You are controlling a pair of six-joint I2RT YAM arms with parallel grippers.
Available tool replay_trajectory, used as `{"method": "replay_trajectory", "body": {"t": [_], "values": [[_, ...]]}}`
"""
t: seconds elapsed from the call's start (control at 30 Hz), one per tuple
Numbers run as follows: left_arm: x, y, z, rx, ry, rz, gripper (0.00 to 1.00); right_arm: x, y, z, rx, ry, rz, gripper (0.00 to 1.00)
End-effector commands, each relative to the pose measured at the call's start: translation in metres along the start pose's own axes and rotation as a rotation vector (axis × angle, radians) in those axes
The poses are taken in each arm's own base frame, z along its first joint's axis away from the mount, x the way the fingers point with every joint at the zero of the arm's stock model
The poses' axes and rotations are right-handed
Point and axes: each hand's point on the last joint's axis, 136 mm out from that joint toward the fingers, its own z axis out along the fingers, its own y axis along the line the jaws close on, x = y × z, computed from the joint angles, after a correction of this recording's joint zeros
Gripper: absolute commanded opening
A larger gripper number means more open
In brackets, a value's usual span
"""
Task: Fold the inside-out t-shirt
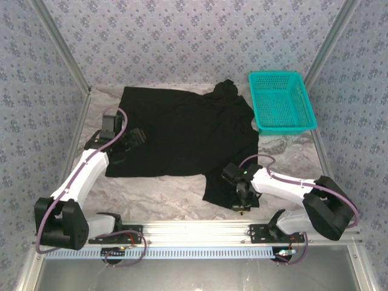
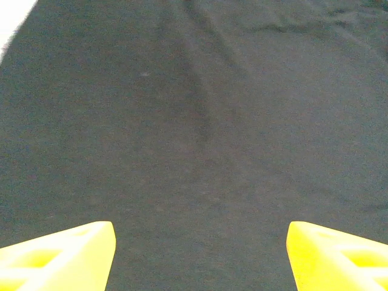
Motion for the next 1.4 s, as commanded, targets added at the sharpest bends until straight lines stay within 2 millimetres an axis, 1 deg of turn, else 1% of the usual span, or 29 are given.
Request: {"method": "replay_trajectory", "body": {"t": [0.0,0.07,0.2,0.27,0.3,0.37,0.47,0.57,0.67,0.8,0.87,0.93,1.07,1.2,1.3,1.37], "values": [[0.017,0.057,-0.008,-0.128,0.042,-0.103,0.75,-0.021,0.017,-0.024,-0.058,-0.070,-0.046,0.00],[0.027,0.086,-0.010,-0.188,0.059,-0.160,0.75,-0.032,0.022,-0.035,-0.083,-0.093,-0.063,0.00],[0.047,0.123,-0.010,-0.266,0.071,-0.288,0.80,-0.048,0.031,-0.049,-0.136,-0.128,-0.081,0.00],[0.051,0.137,-0.008,-0.263,0.089,-0.375,0.80,-0.052,0.037,-0.052,-0.180,-0.132,-0.072,0.00],[0.050,0.144,-0.008,-0.282,0.096,-0.397,0.80,-0.054,0.039,-0.052,-0.193,-0.135,-0.109,0.00],[0.050,0.153,-0.005,-0.309,0.132,-0.412,0.80,-0.054,0.040,-0.050,-0.212,-0.129,-0.121,0.00],[0.056,0.156,0.006,-0.326,0.209,-0.442,0.80,-0.058,0.041,-0.048,-0.256,-0.128,-0.126,0.00],[0.060,0.156,0.025,-0.317,0.265,-0.468,0.79,-0.061,0.041,-0.048,-0.306,-0.124,-0.112,0.00],[0.062,0.155,0.037,-0.337,0.297,-0.459,0.76,-0.064,0.038,-0.050,-0.323,-0.123,-0.116,0.00],[0.057,0.162,0.047,-0.393,0.296,-0.417,0.69,-0.068,0.035,-0.050,-0.341,-0.123,-0.108,0.00],[0.061,0.165,0.053,-0.409,0.321,-0.410,0.66,-0.069,0.033,-0.050,-0.345,-0.121,-0.103,0.00],[0.065,0.168,0.056,-0.432,0.335,-0.414,0.63,-0.069,0.031,-0.049,-0.344,-0.115,-0.096,0.00],[0.064,0.180,0.052,-0.482,0.311,-0.395,0.57,-0.069,0.027,-0.045,-0.343,-0.107,-0.086,0.00],[0.062,0.180,0.055,-0.468,0.304,-0.416,0.50,-0.070,0.028,-0.044,-0.346,-0.105,-0.088,0.00],[0.058,0.180,0.059,-0.465,0.306,-0.416,0.42,-0.070,0.027,-0.044,-0.342,-0.103,-0.084,0.00],[0.056,0.180,0.061,-0.462,0.305,-0.417,0.35,-0.071,0.027,-0.045,-0.341,-0.106,-0.084,0.00]]}}
